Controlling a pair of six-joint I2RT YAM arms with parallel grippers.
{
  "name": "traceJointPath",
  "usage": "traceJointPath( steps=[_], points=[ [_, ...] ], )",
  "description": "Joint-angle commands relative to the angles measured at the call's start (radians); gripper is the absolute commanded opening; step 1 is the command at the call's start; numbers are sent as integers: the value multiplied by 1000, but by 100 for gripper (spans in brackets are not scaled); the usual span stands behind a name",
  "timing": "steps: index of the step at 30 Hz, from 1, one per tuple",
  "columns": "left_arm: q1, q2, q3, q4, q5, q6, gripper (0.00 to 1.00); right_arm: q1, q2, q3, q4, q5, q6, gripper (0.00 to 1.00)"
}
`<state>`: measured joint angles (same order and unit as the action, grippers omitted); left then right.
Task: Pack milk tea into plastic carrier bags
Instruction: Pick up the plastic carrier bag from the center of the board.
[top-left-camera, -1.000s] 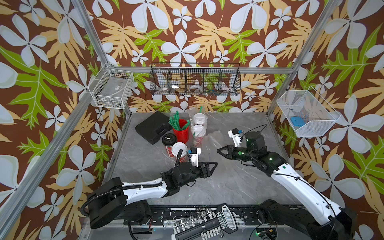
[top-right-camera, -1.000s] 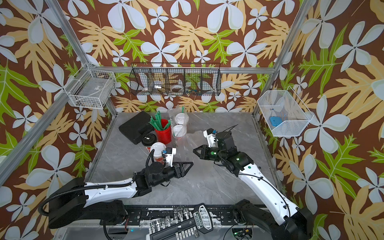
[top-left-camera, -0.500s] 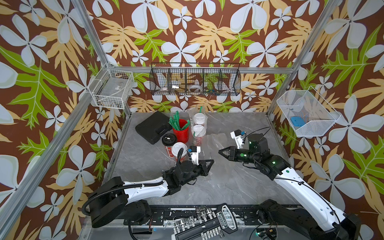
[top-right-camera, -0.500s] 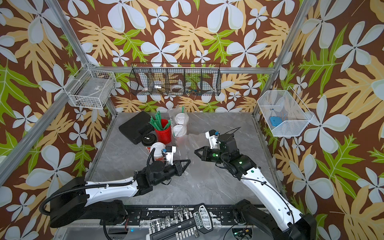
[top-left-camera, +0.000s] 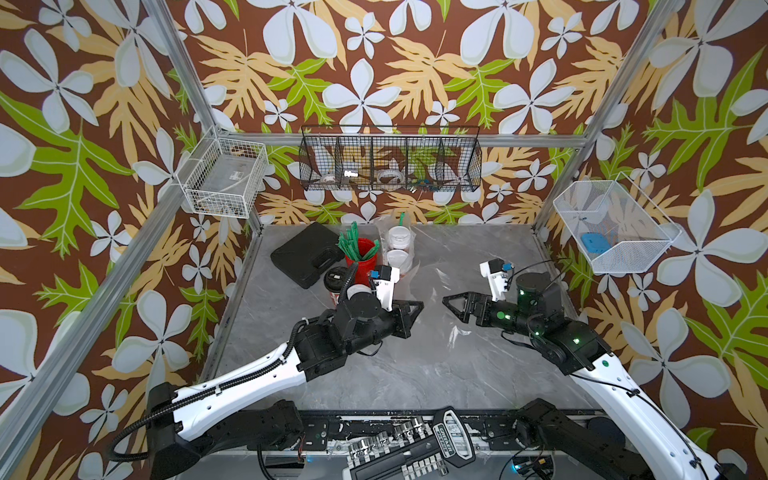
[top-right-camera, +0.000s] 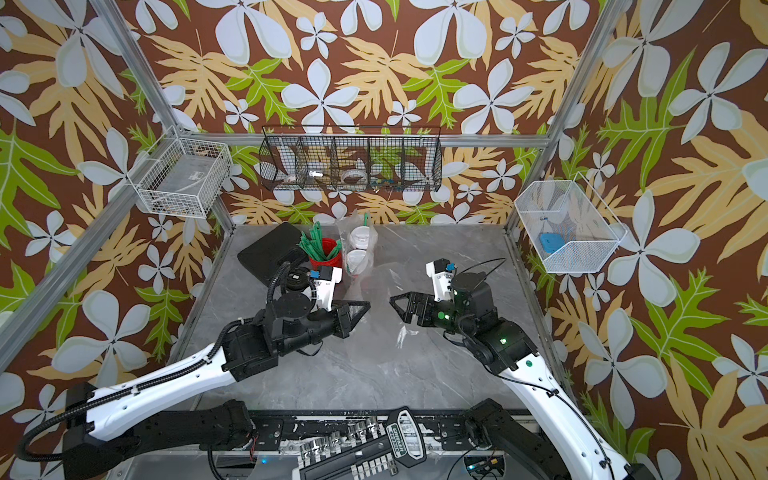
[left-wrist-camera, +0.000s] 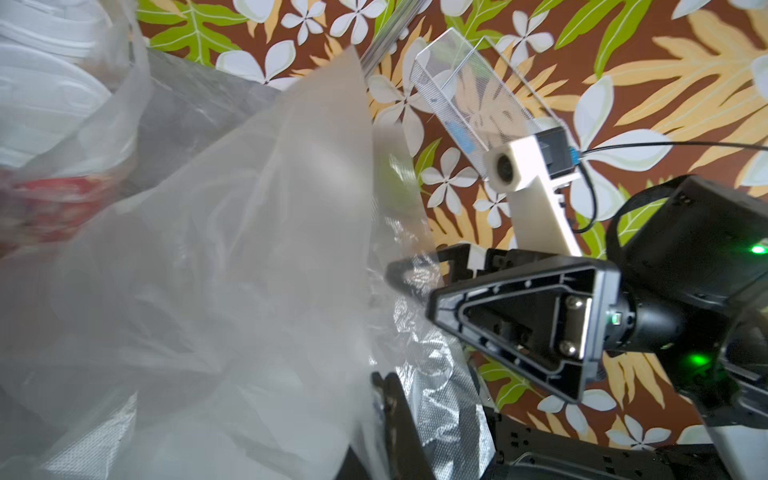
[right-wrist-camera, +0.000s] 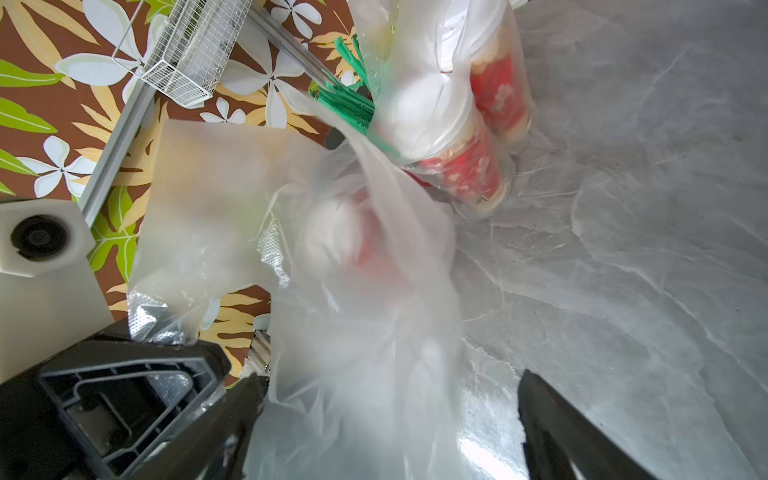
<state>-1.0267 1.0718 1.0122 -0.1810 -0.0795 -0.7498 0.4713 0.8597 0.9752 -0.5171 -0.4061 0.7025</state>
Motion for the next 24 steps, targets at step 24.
traceJointPath(
  steps=[24],
  points=[
    [0,-391,153,-996,-444,-118,0,218,533,569,-213,279,-301,93]
  ],
)
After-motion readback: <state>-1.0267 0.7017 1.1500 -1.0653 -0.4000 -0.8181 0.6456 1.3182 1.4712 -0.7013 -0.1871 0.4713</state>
